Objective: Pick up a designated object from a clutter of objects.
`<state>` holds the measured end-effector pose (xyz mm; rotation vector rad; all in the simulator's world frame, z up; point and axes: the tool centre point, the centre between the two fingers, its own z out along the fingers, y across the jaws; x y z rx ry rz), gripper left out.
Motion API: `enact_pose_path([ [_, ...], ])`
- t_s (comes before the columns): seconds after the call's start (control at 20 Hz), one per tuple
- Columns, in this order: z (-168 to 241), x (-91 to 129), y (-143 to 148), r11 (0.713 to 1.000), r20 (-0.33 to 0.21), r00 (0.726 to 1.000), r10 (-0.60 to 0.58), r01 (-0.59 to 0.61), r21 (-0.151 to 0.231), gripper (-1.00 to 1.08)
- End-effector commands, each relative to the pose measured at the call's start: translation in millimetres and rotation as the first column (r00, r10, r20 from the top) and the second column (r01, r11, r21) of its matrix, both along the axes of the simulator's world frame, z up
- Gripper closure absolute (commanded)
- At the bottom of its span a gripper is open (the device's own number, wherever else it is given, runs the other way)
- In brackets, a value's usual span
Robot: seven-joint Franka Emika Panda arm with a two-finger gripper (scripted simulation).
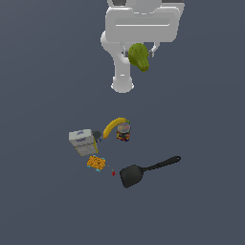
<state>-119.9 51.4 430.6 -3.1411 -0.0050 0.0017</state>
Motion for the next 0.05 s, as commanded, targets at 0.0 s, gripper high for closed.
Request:
enact_pose_path([
  [0.0, 3.1, -0.5, -0.8, 1.0, 0.001, 1.0, 0.0, 0.0, 0.0, 1.08],
])
